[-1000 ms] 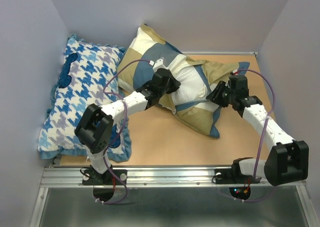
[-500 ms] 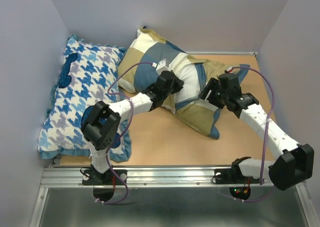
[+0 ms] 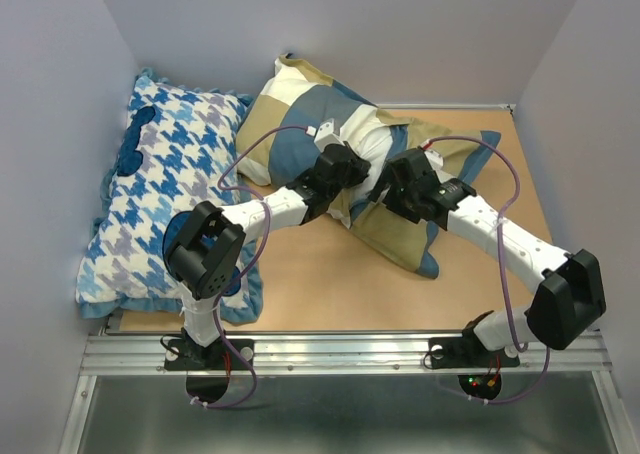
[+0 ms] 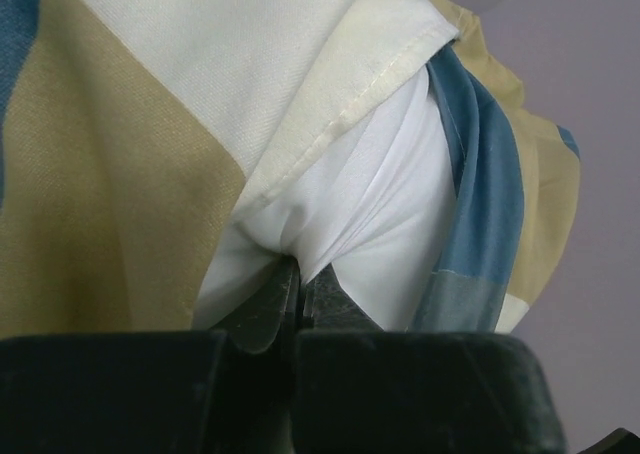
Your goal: Remove the pillowcase from the pillow
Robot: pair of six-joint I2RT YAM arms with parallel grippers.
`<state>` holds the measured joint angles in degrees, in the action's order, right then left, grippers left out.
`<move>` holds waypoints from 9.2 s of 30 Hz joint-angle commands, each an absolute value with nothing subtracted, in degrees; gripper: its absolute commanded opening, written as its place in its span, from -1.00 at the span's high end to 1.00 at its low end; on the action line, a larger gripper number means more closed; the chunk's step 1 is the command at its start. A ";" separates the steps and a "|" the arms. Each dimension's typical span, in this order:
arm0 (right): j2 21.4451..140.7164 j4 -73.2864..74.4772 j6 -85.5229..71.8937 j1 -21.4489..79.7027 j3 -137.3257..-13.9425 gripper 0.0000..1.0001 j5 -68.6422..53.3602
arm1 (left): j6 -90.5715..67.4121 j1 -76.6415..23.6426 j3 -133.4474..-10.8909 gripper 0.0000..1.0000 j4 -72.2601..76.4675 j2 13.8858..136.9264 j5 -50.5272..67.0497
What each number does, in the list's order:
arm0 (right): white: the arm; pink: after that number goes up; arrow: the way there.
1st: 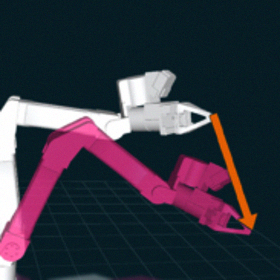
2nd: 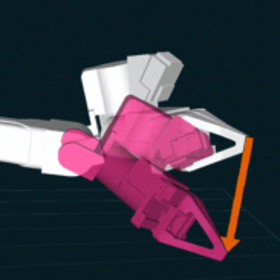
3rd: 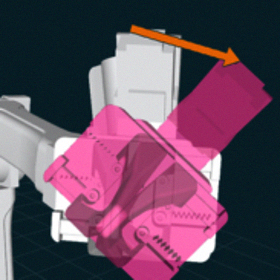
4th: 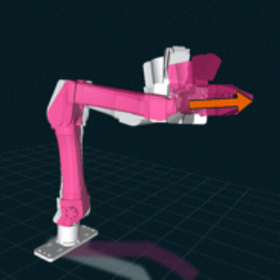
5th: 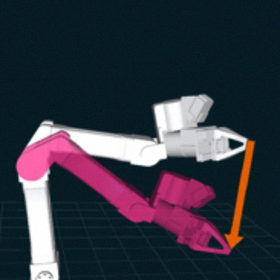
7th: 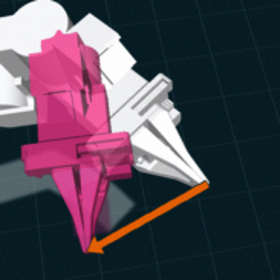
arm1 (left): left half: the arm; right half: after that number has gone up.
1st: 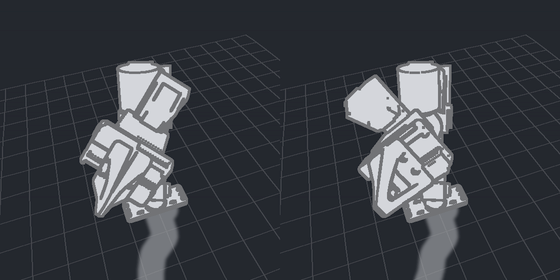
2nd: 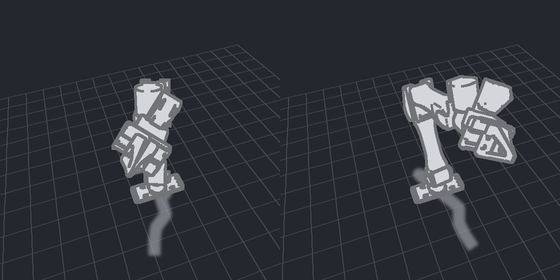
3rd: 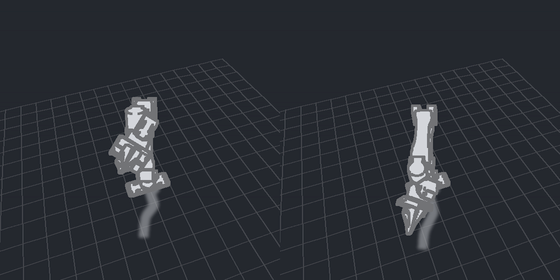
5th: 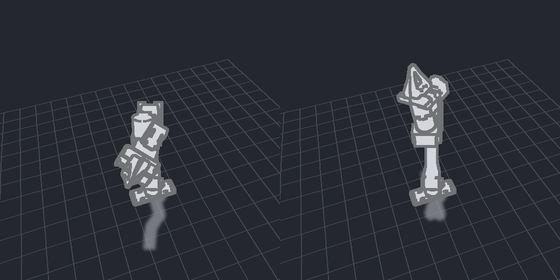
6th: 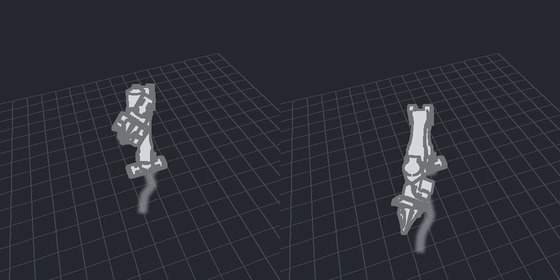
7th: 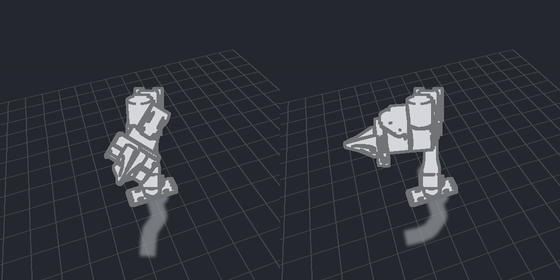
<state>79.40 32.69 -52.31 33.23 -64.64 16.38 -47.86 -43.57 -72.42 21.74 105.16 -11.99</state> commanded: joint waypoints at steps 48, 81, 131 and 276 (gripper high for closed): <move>79.09 4.39 -48.00 11.51 -31.10 0.99 -6.06 | -27.44 -33.21 -74.09 0.37 9.40 98.17 -2.37; 80.86 4.83 -44.65 11.51 -33.49 0.99 -9.76 | -39.98 -50.10 -64.42 -0.98 22.24 101.94 -6.94; 79.46 32.34 -46.85 27.25 -54.58 0.09 26.80 | -44.12 -50.27 -66.53 1.00 30.68 105.65 -9.31; 62.31 22.23 -45.08 34.27 -35.96 0.99 5.18 | -44.21 -45.80 -109.50 1.00 5.81 118.47 -20.13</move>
<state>62.50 10.87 -41.21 27.57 -38.52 6.72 -44.07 -51.96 -97.65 -4.51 118.65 -11.94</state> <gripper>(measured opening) 0.012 0.085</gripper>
